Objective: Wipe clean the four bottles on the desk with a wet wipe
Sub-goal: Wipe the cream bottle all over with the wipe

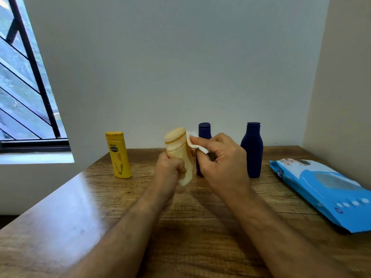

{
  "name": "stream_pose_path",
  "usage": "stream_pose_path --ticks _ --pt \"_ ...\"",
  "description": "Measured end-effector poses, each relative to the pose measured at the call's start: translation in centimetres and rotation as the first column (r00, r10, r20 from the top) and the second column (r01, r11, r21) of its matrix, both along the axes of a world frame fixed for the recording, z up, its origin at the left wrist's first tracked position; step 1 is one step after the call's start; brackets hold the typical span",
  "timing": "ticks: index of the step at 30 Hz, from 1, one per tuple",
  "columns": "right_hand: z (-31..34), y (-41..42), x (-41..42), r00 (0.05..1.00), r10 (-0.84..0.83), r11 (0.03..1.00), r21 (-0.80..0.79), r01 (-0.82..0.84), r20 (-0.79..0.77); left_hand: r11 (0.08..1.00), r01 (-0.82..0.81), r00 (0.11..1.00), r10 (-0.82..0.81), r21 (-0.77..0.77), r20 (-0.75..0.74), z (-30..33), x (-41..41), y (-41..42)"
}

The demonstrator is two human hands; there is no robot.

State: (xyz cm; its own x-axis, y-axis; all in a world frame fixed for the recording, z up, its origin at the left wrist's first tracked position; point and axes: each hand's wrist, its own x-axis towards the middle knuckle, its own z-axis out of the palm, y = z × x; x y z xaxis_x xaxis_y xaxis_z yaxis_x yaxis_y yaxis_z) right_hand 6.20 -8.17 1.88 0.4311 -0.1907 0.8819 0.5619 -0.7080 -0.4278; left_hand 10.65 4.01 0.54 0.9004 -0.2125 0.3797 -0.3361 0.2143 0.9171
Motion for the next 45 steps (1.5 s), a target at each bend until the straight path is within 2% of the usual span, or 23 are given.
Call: stream_pose_path --ticks 1,3,5,9,12,15,17,19,21,23,28,31,34,40,42,45 --pt "0.1 0.1 -0.1 0.999 -0.007 1.000 0.019 0.007 0.033 0.990 -0.082 0.991 0.070 0.116 0.110 0.0 0.1 0.1" --pt "0.3 0.0 -0.3 0.996 -0.020 0.998 0.058 0.015 0.090 0.909 -0.304 0.927 0.215 0.283 0.307 -0.2 0.5 0.2" --pt "0.4 -0.3 -0.6 0.991 -0.005 1.000 -0.003 0.005 0.135 0.828 -0.466 0.859 0.338 0.313 0.385 -0.1 0.8 0.5" --pt "-0.2 0.1 -1.0 0.991 0.109 0.949 -0.303 -0.082 0.072 0.746 -0.575 0.777 0.369 0.337 0.510 -0.4 1.5 0.8" --pt "-0.2 -0.1 -0.5 0.996 0.062 0.963 -0.264 -0.043 0.062 0.745 -0.569 0.758 0.312 0.348 0.573 -0.5 1.5 1.0" --pt "-0.1 -0.7 0.1 0.997 -0.070 0.989 -0.124 0.074 0.039 0.769 -0.523 0.801 0.295 0.368 0.521 -0.7 1.1 0.5" --pt "0.0 -0.9 -0.1 0.995 -0.083 0.993 -0.075 0.087 0.052 0.781 -0.506 0.826 0.317 0.366 0.465 -0.9 1.2 0.1" --pt "0.0 -0.8 -0.5 0.996 -0.006 0.991 -0.130 0.017 0.084 0.785 -0.503 0.833 0.329 0.362 0.445 -1.0 1.6 0.1" --pt "-0.1 -0.3 -0.9 0.995 0.094 0.968 -0.238 -0.083 0.037 0.762 -0.523 0.815 0.317 0.381 0.484 -0.9 1.8 0.3" --pt "-0.3 0.0 -0.6 0.995 0.102 0.954 -0.284 -0.096 0.007 0.758 -0.515 0.811 0.281 0.401 0.513 -0.8 1.7 0.4" --pt "-0.2 -0.9 0.4 0.995 -0.097 0.993 -0.066 0.096 -0.001 0.805 -0.444 0.863 0.265 0.393 0.431 -0.8 1.1 0.1" --pt "-0.1 -1.2 -0.3 0.999 -0.003 0.991 -0.130 0.008 0.039 0.830 -0.429 0.869 0.270 0.358 0.415 -0.7 1.4 0.0" --pt "-0.2 -0.2 -0.7 0.993 0.120 0.971 -0.206 -0.119 -0.009 0.806 -0.445 0.852 0.247 0.391 0.461 -1.1 1.3 0.1" --pt "0.1 -0.6 0.2 0.996 -0.092 0.996 0.004 0.092 -0.013 0.844 -0.401 0.881 0.249 0.356 0.401 -0.6 0.8 -0.1" --pt "0.1 -0.8 -0.1 0.999 -0.035 0.999 0.000 0.035 0.006 0.842 -0.406 0.879 0.254 0.355 0.403 -0.5 0.6 -0.1" --pt "0.0 -0.4 -0.2 0.998 0.050 0.997 -0.050 -0.052 -0.044 0.861 -0.386 0.885 0.243 0.331 0.398 -0.6 0.6 0.0"
